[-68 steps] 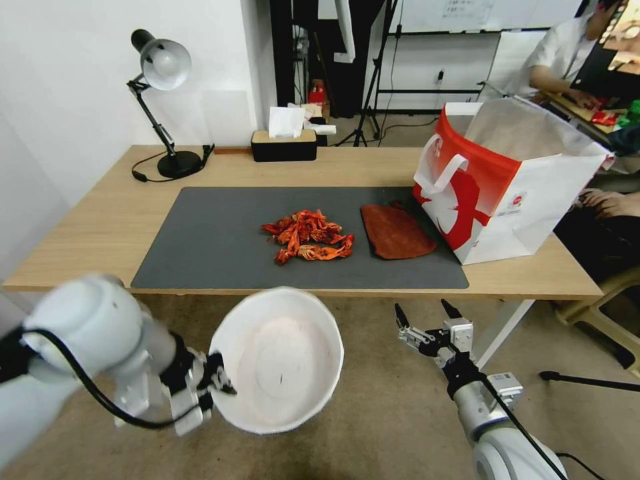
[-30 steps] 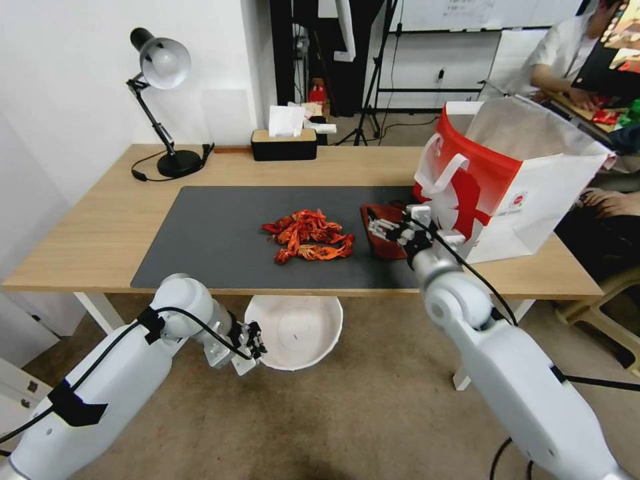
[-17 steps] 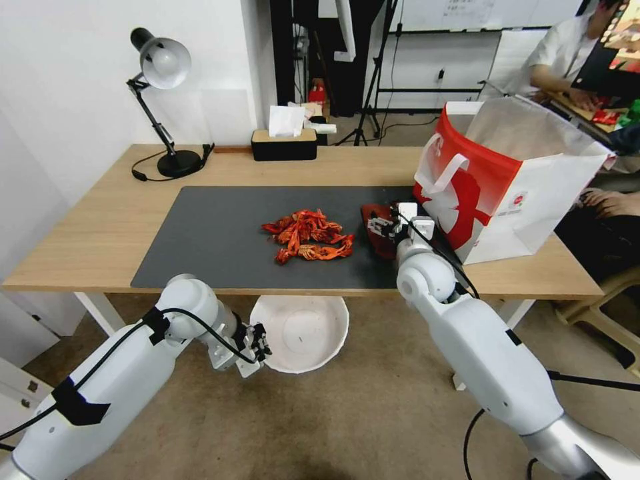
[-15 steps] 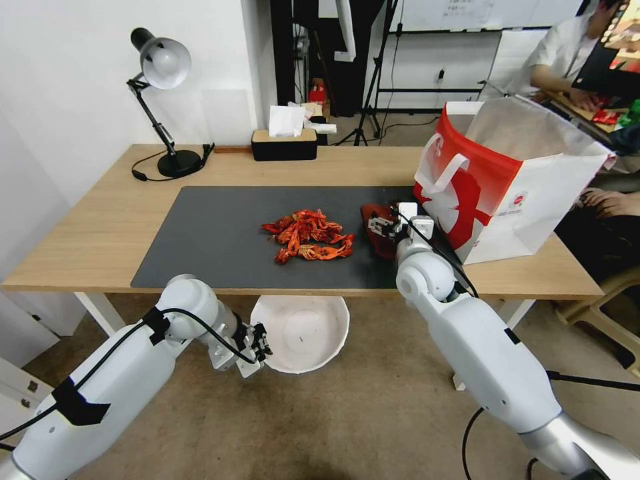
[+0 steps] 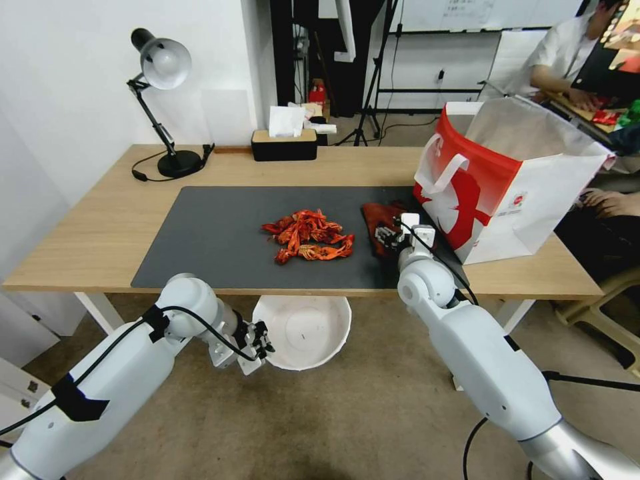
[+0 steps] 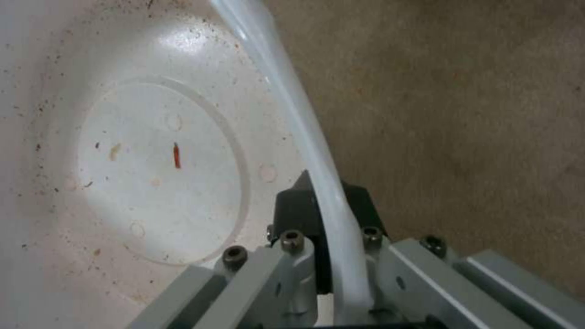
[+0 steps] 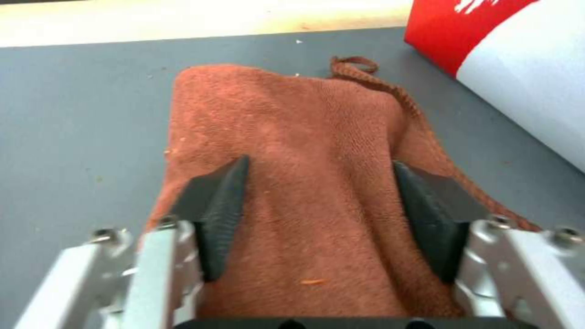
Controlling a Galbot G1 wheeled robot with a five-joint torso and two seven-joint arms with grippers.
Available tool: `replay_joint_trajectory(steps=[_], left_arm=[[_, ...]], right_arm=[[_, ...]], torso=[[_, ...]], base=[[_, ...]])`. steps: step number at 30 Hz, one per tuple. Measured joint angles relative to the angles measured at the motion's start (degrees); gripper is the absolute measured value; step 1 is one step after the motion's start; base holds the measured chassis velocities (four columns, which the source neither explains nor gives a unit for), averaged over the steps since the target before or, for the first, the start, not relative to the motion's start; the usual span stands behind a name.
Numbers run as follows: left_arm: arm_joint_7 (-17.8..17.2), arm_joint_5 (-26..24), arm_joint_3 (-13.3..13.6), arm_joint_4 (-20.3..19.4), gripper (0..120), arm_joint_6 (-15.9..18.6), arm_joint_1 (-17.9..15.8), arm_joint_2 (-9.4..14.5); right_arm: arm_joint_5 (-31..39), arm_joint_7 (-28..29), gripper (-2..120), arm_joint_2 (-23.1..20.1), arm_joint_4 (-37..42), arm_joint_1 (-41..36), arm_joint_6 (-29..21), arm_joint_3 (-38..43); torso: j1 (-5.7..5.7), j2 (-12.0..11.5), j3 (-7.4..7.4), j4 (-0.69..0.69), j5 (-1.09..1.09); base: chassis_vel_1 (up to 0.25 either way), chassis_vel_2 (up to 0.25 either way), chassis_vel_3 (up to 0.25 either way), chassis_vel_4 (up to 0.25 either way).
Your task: Sweep shrimp from table into container with towel, then put container into takeout bag.
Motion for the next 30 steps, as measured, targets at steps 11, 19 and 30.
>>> replay_joint_trajectory(steps=[11,19,30], left_arm=[[-2.2,0.0,-0.5,0.0,0,-0.5,1.0,0.3],[-2.8,0.2,-2.2,-0.3,0,-1.2,2.0,0.3],[-2.6,2.0,-2.1,-0.2,0,-2.6,2.7,1.2]], right_arm=[[0.5,-2.0,19,-0.8,2.2,-1.1,-0.2,0.4],[-6.0,-22.6,7,-3.8,1.2,-0.5,8.6,2.1],[-17.8,-53.7,7,-6.2,-15.2,13.5,21.8,-1.7]], torso=[[0.01,0.0,0.01,-0.01,0.0],[0.0,0.0,0.02,-0.01,0.01],[0.01,0.0,0.02,0.0,0.0]], base=[[0.0,0.0,0.0,0.0],[0.0,0.0,0.0,0.0],[0.0,0.0,0.0,0.0]])
